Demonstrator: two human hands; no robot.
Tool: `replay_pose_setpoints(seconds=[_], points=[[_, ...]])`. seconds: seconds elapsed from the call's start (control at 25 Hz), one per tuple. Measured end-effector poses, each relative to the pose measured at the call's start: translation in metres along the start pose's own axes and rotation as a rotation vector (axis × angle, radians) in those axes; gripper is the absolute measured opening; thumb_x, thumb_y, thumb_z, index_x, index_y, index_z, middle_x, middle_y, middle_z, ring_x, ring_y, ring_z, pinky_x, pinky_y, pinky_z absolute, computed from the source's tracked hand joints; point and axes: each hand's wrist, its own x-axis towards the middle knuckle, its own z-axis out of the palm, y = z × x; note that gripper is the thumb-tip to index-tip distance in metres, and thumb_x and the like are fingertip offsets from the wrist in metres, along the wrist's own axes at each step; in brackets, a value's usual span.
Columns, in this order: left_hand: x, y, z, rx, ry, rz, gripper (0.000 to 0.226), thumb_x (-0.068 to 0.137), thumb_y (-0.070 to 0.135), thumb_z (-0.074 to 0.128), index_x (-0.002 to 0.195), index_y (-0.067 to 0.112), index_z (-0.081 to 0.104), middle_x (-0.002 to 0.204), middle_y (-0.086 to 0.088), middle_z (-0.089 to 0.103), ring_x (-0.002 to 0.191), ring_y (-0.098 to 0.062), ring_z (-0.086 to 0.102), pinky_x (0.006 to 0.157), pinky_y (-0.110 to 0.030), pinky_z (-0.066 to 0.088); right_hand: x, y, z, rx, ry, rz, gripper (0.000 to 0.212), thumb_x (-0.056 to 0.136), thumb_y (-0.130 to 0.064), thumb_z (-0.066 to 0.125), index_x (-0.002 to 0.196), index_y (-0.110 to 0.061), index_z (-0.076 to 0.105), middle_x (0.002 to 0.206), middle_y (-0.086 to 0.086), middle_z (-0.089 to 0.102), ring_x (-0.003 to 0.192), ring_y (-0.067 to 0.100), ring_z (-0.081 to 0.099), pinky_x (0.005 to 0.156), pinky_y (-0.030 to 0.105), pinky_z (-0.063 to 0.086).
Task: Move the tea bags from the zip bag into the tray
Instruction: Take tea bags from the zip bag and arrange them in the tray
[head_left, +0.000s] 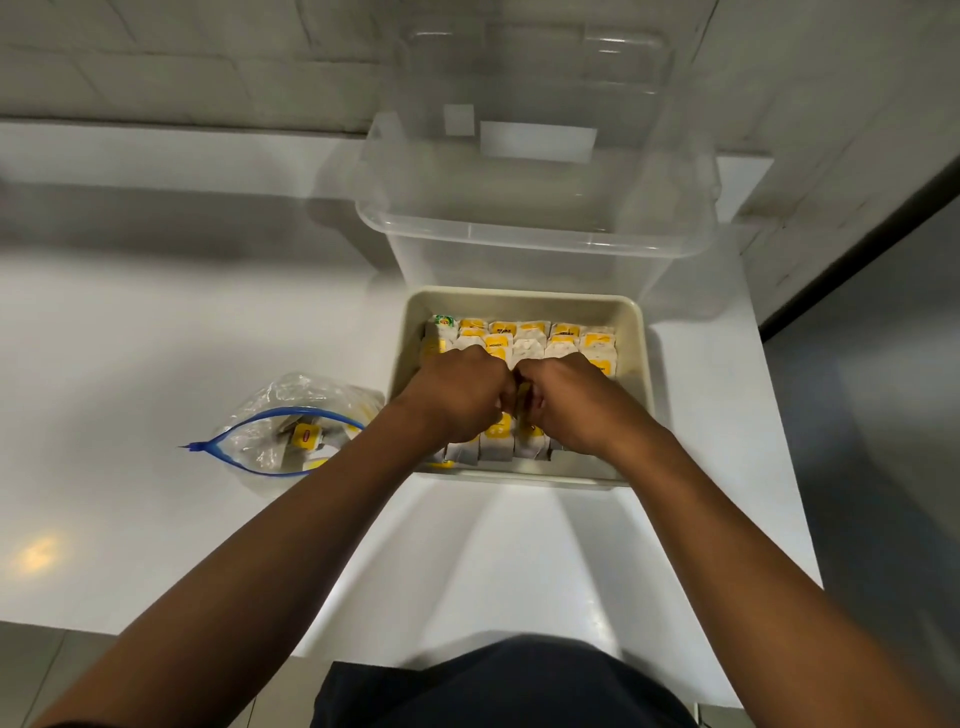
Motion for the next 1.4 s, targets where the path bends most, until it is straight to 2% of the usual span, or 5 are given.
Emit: replay_pose_setpoints(seconds=[0.24, 0.72, 1.08, 1.24, 1.4], points=[[-0.001, -0.003, 0.007, -0.019, 0.072, 0.023, 0.017, 0.089, 0.026, 0.059, 0.1, 0.031, 0.071, 0.104, 0.004, 0.07, 0.103, -0.019, 0.061, 0.08, -0.036, 0.053, 0.001, -0.003, -0.003, -0.025, 0.037, -0.018, 0.029, 0.084, 0.003, 0.054, 0.094, -0.022, 0.064, 0.08, 0.003, 0.061, 0.071, 0.024, 0.052, 0.051, 0.026, 0.031], [-0.018, -0.008, -0.01, -0.094, 0.268, 0.055, 0.015, 0.093, 0.035, 0.06, 0.104, 0.034, 0.071, 0.106, 0.01, 0.067, 0.102, -0.017, 0.062, 0.077, -0.028, 0.047, -0.004, -0.011, -0.018, 0.011, 0.162, -0.049, 0.027, 0.092, -0.013, 0.05, 0.105, -0.032, 0.065, 0.078, -0.005, 0.061, 0.073, 0.019, 0.055, 0.064, 0.038, 0.053], [-0.108, -0.059, -0.03, -0.207, 0.489, -0.079, 0.009, 0.089, 0.036, 0.064, 0.095, 0.037, 0.071, 0.091, 0.016, 0.067, 0.074, -0.009, 0.057, 0.069, -0.028, 0.049, -0.022, -0.085, -0.012, 0.236, 0.312, -0.135, 0.024, 0.09, -0.015, 0.059, 0.105, -0.028, 0.071, 0.088, -0.012, 0.071, 0.071, 0.008, 0.063, 0.076, 0.027, 0.053], [-0.156, -0.104, -0.018, -0.225, 0.487, -0.195, 0.01, 0.089, 0.025, 0.063, 0.092, 0.032, 0.07, 0.085, 0.012, 0.066, 0.074, -0.013, 0.06, 0.068, -0.03, 0.047, -0.018, -0.146, 0.01, 0.36, 0.22, -0.182, 0.02, 0.091, -0.011, 0.061, 0.102, -0.021, 0.074, 0.086, -0.009, 0.072, 0.075, 0.003, 0.062, 0.071, 0.012, 0.045], [-0.178, -0.13, -0.004, -0.225, 0.394, -0.222, 0.018, 0.092, 0.019, 0.055, 0.096, 0.025, 0.071, 0.089, 0.004, 0.07, 0.082, -0.021, 0.063, 0.072, -0.037, 0.051, 0.001, -0.184, 0.032, 0.277, 0.09, -0.15, 0.027, 0.092, -0.009, 0.054, 0.104, -0.022, 0.075, 0.095, 0.002, 0.074, 0.086, 0.018, 0.065, 0.078, 0.027, 0.049]])
